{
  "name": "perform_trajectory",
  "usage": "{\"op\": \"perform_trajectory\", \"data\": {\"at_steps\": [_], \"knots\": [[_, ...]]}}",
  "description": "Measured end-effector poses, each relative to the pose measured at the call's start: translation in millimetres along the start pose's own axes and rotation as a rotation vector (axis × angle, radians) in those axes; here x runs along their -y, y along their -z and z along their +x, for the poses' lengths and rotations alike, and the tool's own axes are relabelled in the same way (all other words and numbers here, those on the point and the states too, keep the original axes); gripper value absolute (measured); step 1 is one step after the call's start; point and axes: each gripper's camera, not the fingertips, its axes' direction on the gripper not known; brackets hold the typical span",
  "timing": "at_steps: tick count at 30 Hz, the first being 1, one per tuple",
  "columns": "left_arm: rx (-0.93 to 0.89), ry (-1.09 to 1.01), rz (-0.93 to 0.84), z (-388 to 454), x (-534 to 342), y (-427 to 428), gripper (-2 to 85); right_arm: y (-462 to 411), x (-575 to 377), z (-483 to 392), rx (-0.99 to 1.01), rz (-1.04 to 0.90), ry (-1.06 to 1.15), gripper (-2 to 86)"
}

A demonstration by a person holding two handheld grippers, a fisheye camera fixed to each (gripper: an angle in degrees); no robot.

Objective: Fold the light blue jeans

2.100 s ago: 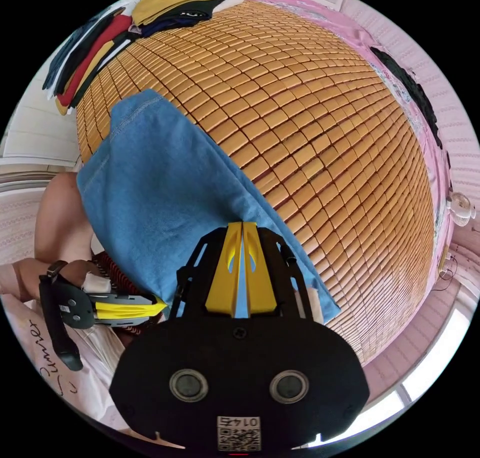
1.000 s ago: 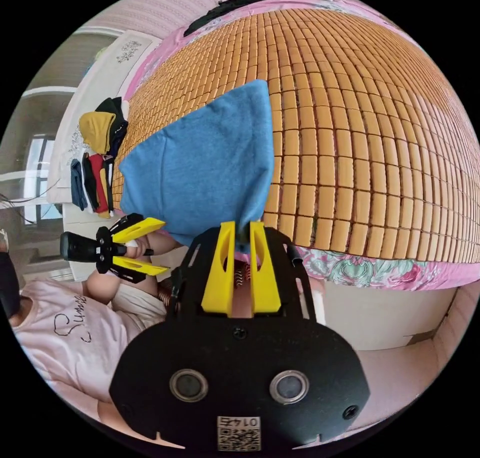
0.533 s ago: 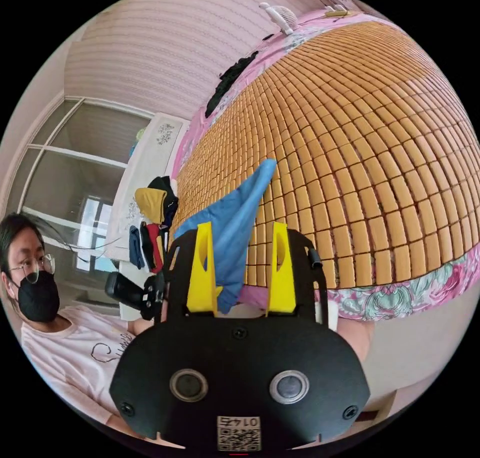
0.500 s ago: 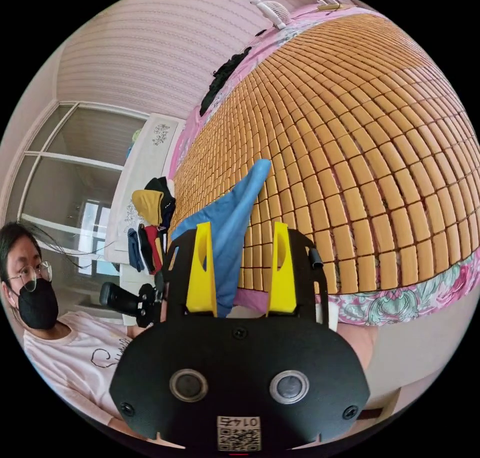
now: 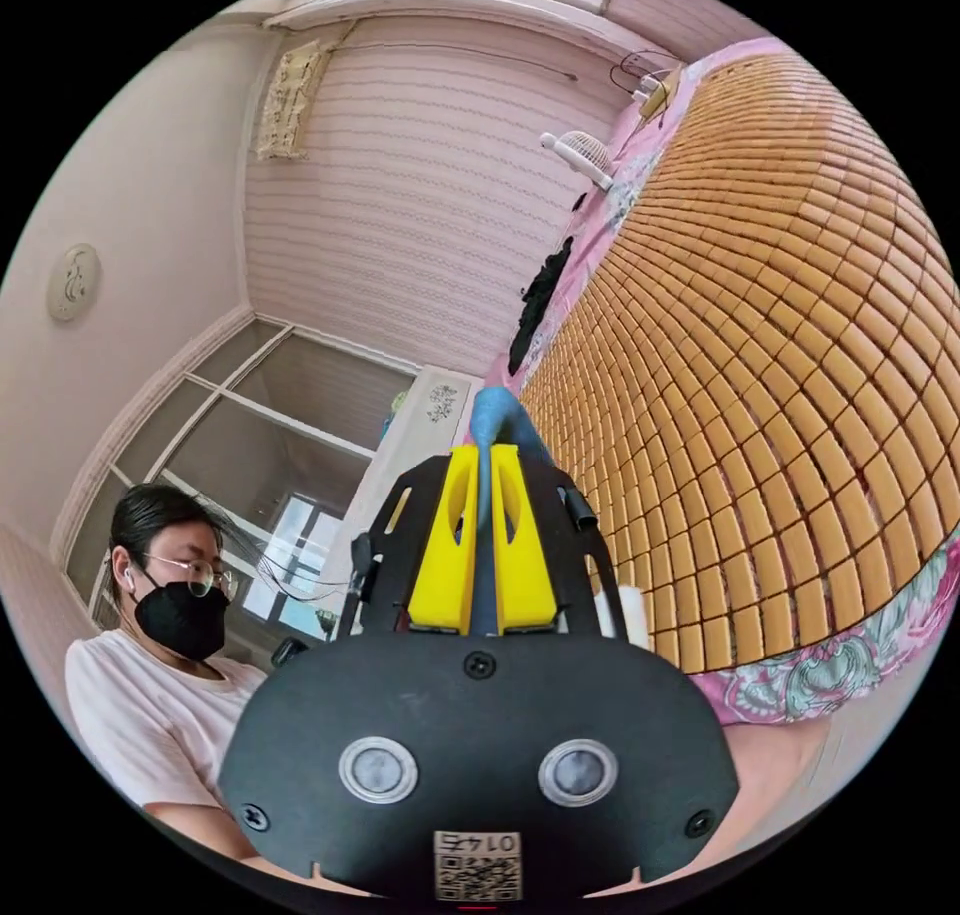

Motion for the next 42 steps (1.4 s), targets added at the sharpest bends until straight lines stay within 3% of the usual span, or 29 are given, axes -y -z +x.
{"op": "perform_trajectory", "data": {"at_steps": [5,9,11,15,17,20,25,29,32,39,42], "knots": [[0.026,0.124,0.001,-34,-20,56,4.3,-88,-2,-60,0.037,-0.175,0.15,2.9],[0.186,0.286,-0.151,-66,-65,112,5.6,-189,-38,-61,0.137,-0.321,0.177,6.1],[0.268,0.381,-0.22,-81,-85,134,5.4,-229,-54,-41,0.185,-0.401,0.083,6.8],[0.337,0.473,-0.213,-96,-107,176,2.0,-229,-71,-32,0.095,-0.405,0.126,6.8],[0.354,0.481,-0.209,-102,-107,178,2.1,-219,-79,-28,-0.114,-0.458,0.191,6.7],[0.389,0.474,-0.185,-118,-102,167,4.1,-191,-86,-17,-0.33,-0.381,0.179,8.3],[0.321,0.49,-0.111,-161,-88,151,12.2,-182,-110,-9,-0.5,-0.285,0.194,12.8],[0.303,0.572,-0.146,-204,-98,127,14.4,-214,-137,10,-0.537,-0.34,0.165,14.3],[0.181,0.727,-0.13,-229,-120,118,15.5,-226,-156,12,-0.567,-0.29,0.208,12.7],[0.113,0.763,-0.123,-223,-125,149,9.6,-252,-169,21,-0.413,-0.353,0.111,6.1],[0.18,0.737,-0.129,-208,-121,173,6.7,-275,-170,-18,-0.411,-0.391,0.182,4.5]]}}
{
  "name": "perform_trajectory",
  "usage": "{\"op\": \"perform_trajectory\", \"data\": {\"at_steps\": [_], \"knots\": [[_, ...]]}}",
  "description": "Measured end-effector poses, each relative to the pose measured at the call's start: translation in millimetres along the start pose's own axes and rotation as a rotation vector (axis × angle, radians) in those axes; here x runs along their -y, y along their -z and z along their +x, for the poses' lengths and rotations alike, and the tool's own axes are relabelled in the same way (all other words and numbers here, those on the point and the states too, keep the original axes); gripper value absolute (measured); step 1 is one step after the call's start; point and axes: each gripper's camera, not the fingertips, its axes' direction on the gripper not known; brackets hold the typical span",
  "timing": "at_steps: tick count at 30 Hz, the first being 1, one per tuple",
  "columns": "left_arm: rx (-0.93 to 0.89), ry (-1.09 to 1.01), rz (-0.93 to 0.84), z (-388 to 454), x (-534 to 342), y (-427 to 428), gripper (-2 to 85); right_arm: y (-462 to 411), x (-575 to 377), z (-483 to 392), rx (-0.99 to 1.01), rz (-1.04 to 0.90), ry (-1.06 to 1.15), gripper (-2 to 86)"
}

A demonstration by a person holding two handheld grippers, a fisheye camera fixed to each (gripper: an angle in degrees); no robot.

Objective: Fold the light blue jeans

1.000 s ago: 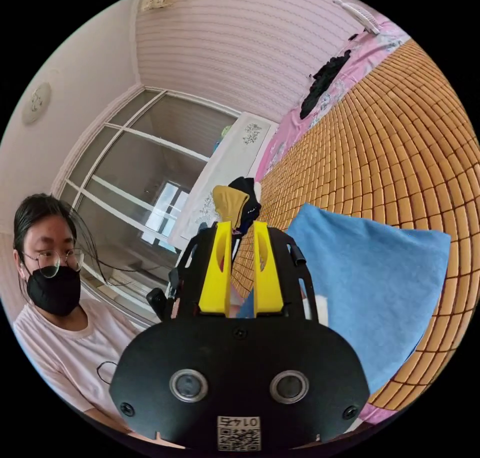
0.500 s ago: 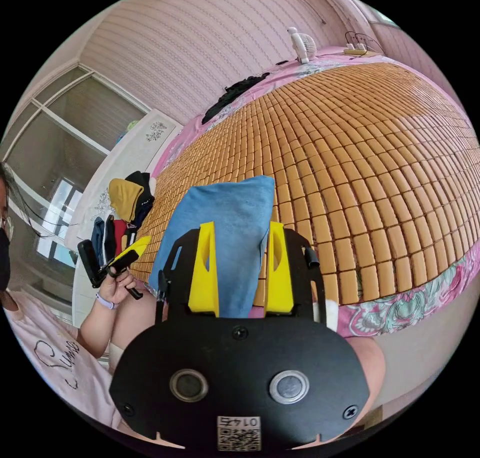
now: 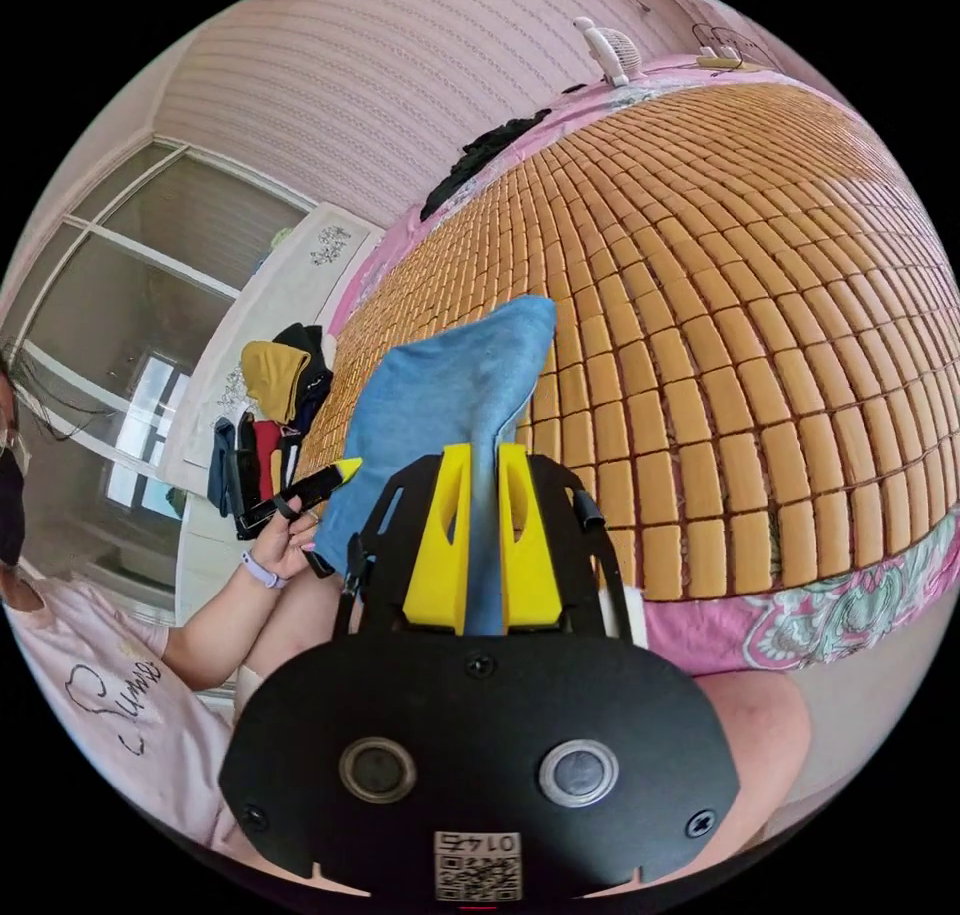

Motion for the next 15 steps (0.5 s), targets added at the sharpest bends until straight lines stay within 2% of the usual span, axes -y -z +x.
{"op": "perform_trajectory", "data": {"at_steps": [4,7,11,15], "knots": [[0.039,0.079,0.056,3,-22,35,4.9,-9,34,-116,0.078,-0.029,0.301,3.6],[0.049,0.188,0.17,3,-50,76,4.3,-23,47,-218,0.105,-0.055,0.559,3.3],[0.032,0.291,0.44,3,-95,146,4.1,-60,47,-349,0.216,-0.119,0.829,3.1],[0.128,0.346,0.701,7,-123,235,4.1,-100,54,-460,0.315,-0.182,1.052,3.0]]}}
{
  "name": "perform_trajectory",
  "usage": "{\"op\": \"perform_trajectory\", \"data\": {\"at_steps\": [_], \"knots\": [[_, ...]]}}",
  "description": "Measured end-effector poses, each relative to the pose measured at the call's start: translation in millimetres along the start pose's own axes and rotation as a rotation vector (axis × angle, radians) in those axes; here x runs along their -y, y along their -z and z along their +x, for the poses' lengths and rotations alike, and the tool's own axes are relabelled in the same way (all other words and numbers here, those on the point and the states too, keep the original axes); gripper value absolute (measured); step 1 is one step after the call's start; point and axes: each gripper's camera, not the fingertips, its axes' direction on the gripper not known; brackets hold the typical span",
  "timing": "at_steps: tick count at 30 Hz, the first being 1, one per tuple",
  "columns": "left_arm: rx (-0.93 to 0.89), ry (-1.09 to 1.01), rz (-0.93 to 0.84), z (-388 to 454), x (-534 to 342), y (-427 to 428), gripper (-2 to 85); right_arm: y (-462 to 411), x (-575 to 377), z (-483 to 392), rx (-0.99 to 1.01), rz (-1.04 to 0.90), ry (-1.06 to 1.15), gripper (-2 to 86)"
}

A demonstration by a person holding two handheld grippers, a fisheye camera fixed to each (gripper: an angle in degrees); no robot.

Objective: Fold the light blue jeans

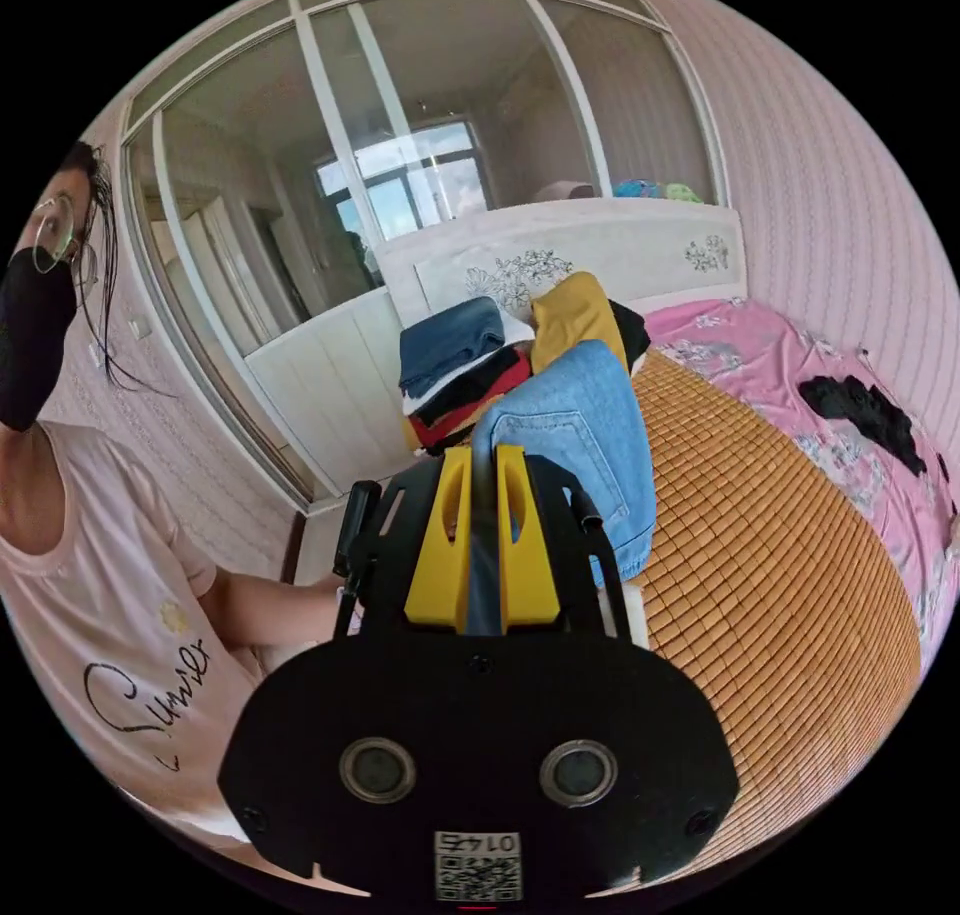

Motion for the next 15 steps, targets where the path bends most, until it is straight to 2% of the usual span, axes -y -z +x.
{"op": "perform_trajectory", "data": {"at_steps": [5,9,11,14,15], "knots": [[0.112,-0.072,0.325,0,75,94,4.2,-51,154,-11,0.078,0.071,0.231,3.2],[0.28,-0.188,0.503,6,182,161,4.4,-91,256,36,-0.038,0.117,0.209,3.8],[0.284,-0.147,0.492,-2,247,179,4.7,-143,322,94,-0.106,0.051,0.083,4.7],[0.33,-0.076,0.346,-30,348,184,6.3,-211,369,178,-0.066,-0.023,-0.214,7.2],[0.347,-0.037,0.309,-44,368,185,7.0,-223,370,189,-0.085,-0.054,-0.247,7.8]]}}
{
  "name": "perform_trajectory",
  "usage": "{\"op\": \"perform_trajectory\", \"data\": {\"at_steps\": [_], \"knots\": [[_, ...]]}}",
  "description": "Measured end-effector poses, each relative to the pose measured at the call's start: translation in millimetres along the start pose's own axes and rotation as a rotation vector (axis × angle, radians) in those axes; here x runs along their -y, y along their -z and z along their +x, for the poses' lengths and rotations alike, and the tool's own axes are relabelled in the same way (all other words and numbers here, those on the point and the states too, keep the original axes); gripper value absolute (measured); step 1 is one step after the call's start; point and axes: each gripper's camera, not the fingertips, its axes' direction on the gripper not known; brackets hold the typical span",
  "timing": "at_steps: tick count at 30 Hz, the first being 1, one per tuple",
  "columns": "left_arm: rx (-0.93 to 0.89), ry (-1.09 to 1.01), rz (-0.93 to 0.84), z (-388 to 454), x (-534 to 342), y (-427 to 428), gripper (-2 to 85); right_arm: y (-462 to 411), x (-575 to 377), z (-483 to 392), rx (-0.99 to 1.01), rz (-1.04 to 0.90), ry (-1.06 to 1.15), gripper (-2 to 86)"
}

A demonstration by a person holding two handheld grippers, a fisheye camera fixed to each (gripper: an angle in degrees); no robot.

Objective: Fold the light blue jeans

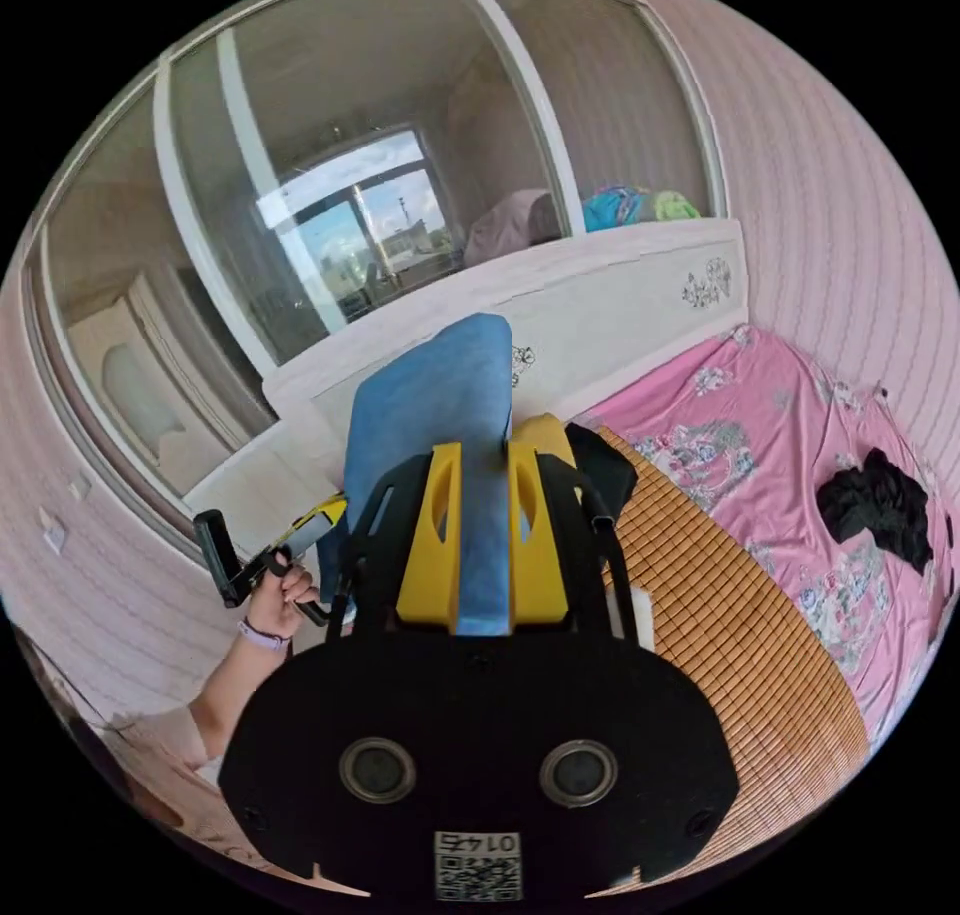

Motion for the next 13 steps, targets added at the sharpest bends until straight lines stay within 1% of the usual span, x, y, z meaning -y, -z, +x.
{"op": "perform_trajectory", "data": {"at_steps": [1,2,4,6,8,9,10,11,12,13], "knots": [[0.007,0.016,-0.022,-7,5,-3,7.4,-20,-3,14,-0.039,-0.023,-0.033,9.0],[0.007,0.017,-0.061,-16,11,-2,7.8,-34,-20,25,-0.031,-0.005,-0.04,9.2],[0.006,-0.068,-0.065,-18,4,15,7.6,-55,-62,38,0.04,-0.028,0.011,9.1],[-0.048,-0.201,-0.047,-12,-33,55,6.8,-73,-130,47,0.017,-0.104,0.078,8.8],[-0.06,-0.257,-0.063,-12,-74,88,6.2,-86,-249,56,-0.06,-0.233,0.133,8.4],[-0.048,-0.263,-0.063,-15,-105,112,5.8,-86,-280,59,-0.072,-0.266,0.128,8.3],[-0.036,-0.259,-0.066,-18,-121,124,5.6,-79,-340,60,-0.086,-0.312,0.099,8.0],[-0.005,-0.254,-0.082,-22,-151,147,5.5,-63,-393,58,-0.097,-0.323,0.051,7.8],[0.045,-0.243,-0.108,-27,-179,170,5.4,-51,-417,56,-0.103,-0.308,0.017,7.7],[0.072,-0.226,-0.121,-31,-191,181,5.4,-24,-458,49,-0.099,-0.246,-0.045,7.6]]}}
